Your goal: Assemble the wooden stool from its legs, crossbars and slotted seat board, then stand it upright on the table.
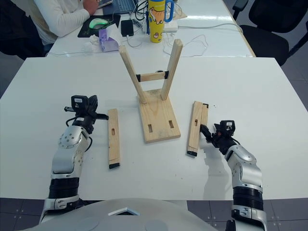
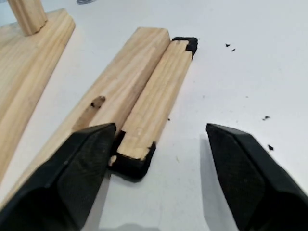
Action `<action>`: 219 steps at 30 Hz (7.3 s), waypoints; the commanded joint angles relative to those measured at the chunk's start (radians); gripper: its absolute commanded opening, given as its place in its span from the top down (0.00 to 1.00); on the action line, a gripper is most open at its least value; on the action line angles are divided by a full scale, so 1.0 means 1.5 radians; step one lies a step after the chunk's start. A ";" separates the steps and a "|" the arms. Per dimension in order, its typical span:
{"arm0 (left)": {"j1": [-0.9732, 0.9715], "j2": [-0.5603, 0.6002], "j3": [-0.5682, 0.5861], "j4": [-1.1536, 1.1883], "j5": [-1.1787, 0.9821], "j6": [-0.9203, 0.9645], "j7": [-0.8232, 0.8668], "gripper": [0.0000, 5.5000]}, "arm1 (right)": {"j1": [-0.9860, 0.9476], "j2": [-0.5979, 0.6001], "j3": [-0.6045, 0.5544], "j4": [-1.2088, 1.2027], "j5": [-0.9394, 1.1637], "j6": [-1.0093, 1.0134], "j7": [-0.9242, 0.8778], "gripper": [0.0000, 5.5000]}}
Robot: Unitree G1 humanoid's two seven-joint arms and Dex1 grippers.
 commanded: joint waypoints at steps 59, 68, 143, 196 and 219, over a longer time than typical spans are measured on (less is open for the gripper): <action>-0.011 0.003 0.001 -0.020 -0.007 0.017 0.000 1.00 | -0.036 -0.003 0.082 0.036 -0.107 0.126 -0.120 0.37; -0.019 0.005 0.001 -0.017 -0.005 0.018 -0.002 1.00 | -0.088 0.042 0.038 0.050 -0.072 0.239 -0.187 0.55; -0.073 -0.063 0.086 -0.114 -0.662 0.217 0.009 0.92 | -0.268 -0.076 0.230 -0.237 0.036 -0.036 0.222 0.61; 0.263 -0.055 0.097 -0.277 -0.446 0.093 0.087 0.92 | -0.107 0.089 0.075 -0.048 -0.171 -0.149 -0.248 1.00; 0.285 -0.043 0.054 -0.246 -0.296 0.060 0.099 0.92 | -0.101 0.089 0.080 -0.054 -0.176 -0.149 -0.252 1.00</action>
